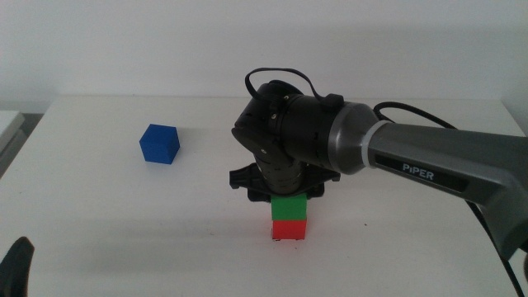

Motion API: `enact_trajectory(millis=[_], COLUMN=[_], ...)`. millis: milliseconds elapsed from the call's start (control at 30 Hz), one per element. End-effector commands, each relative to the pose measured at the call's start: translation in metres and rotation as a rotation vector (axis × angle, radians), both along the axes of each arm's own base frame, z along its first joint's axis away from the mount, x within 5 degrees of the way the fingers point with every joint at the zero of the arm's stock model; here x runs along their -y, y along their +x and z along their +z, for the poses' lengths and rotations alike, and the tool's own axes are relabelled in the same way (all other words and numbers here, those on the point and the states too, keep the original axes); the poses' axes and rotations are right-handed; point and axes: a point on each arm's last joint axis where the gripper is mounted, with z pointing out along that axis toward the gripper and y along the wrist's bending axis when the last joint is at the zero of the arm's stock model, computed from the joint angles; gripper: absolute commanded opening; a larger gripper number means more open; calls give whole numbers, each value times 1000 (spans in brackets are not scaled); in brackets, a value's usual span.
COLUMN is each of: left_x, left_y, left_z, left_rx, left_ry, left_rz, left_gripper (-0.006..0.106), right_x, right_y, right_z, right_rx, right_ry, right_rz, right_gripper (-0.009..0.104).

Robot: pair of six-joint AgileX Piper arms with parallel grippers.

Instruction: Stack red cubes first, then green, then blue cubes in a specific spot.

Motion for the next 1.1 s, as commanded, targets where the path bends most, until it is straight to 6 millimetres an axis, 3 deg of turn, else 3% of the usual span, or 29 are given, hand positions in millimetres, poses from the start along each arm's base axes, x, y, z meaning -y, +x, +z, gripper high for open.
enact_trajectory(millis=[0, 100, 233, 300, 500, 767, 967, 1067], left_x=[0, 0, 0, 0, 0, 0, 0, 0], left_y=[0, 0, 0, 0, 0, 0, 0, 0], left_z=[1, 1, 1, 1, 1, 1, 1, 1], left_rx=[16, 16, 16, 16, 16, 16, 16, 16], left_ry=[-9, -9, -9, -9, -9, -9, -9, -7], left_rz=[2, 2, 2, 2, 2, 2, 2, 2], left_gripper=[94, 94, 94, 94, 94, 94, 94, 94], right_x=[4, 4, 7, 11, 37, 104, 167, 198], right_y=[3, 3, 4, 1, -26, -98, -164, -201], right_z=[-5, -5, 3, 20, 99, 164, 175, 178], right_rx=[-6, -6, 6, 26, 109, 310, 444, 501], right_ry=[-21, -21, -20, -19, 10, 178, 239, 323], right_rz=[-11, -11, -2, 17, 109, 371, 581, 643], right_gripper=[56, 68, 69, 69, 70, 72, 85, 85])
